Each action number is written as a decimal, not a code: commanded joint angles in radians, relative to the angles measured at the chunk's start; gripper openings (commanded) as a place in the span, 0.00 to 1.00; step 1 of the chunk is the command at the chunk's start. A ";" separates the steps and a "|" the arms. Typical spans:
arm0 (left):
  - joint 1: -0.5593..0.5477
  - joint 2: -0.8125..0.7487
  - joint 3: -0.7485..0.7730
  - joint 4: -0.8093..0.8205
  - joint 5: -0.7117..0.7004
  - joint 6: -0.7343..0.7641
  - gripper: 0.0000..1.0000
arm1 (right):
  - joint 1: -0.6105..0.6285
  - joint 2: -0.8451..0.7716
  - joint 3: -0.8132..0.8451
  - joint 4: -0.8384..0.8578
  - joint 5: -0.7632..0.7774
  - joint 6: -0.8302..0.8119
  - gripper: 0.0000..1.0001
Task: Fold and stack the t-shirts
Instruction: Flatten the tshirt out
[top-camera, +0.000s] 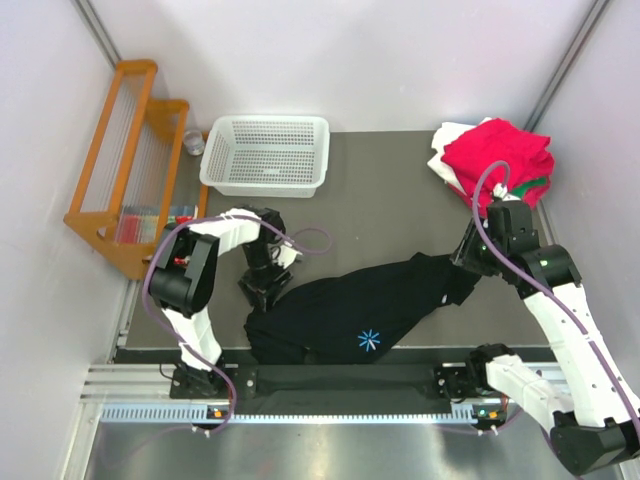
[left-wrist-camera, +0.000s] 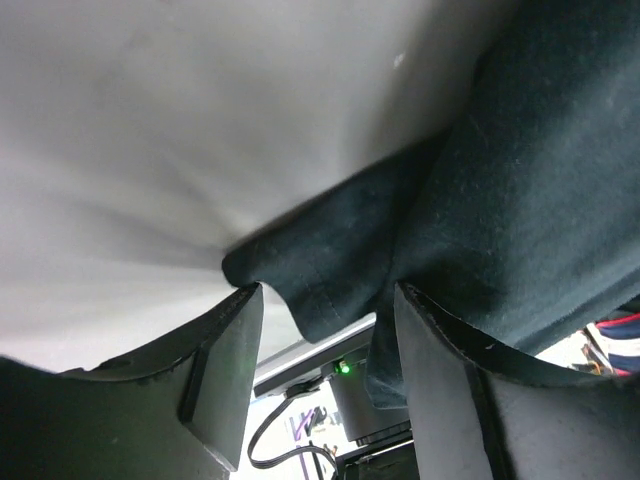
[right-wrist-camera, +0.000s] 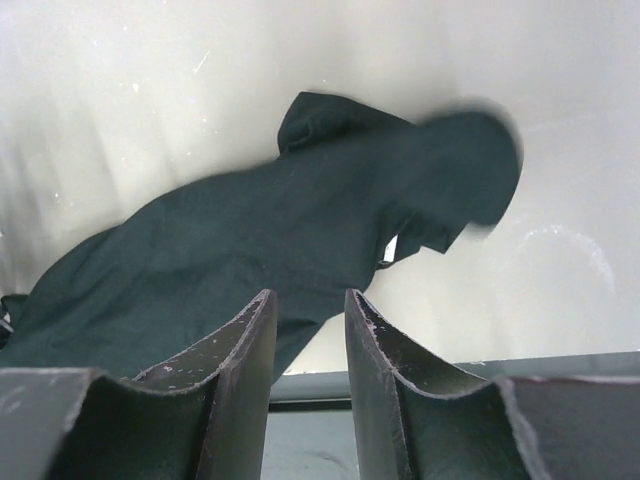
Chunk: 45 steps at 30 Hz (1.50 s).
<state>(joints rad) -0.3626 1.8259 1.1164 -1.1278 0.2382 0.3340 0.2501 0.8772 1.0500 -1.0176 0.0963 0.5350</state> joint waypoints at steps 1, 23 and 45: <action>-0.002 0.032 0.026 -0.012 0.007 -0.009 0.59 | -0.011 -0.033 0.047 0.033 -0.004 0.005 0.34; -0.002 0.016 0.100 0.014 0.018 -0.056 0.00 | -0.011 -0.030 0.041 0.045 -0.021 -0.010 0.31; 0.350 -0.060 0.468 -0.072 0.018 -0.036 0.00 | -0.009 -0.018 -0.024 0.091 -0.032 -0.017 0.37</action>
<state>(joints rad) -0.0250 1.8000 1.6516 -1.2034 0.2451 0.2684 0.2501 0.8497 1.0348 -0.9676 0.0620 0.5320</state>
